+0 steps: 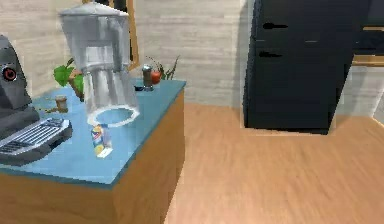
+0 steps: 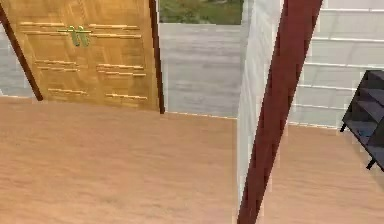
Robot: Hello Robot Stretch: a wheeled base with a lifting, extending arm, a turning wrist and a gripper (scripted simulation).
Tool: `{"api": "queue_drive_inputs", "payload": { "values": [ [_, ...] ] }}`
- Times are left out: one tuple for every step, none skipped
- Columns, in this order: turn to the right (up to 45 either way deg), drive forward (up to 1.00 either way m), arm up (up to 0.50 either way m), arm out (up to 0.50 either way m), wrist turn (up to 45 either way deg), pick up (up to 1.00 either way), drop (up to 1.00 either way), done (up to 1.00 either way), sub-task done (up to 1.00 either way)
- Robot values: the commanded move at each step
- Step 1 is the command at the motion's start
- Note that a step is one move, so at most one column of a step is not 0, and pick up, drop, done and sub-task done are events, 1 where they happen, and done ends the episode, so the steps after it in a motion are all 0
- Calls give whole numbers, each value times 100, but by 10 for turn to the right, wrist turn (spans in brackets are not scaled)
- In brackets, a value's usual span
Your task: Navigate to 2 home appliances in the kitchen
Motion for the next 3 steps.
{"api": "queue_drive_inputs", "payload": {
  "values": [
    [360, 0, 0, 0, 0, 0, 0, 0, 0],
    [0, 30, 0, 0, 0, 0, 0, 0, 0],
    [-240, 0, 0, 0, 0, 0, 0, 0, 0]
  ]
}}
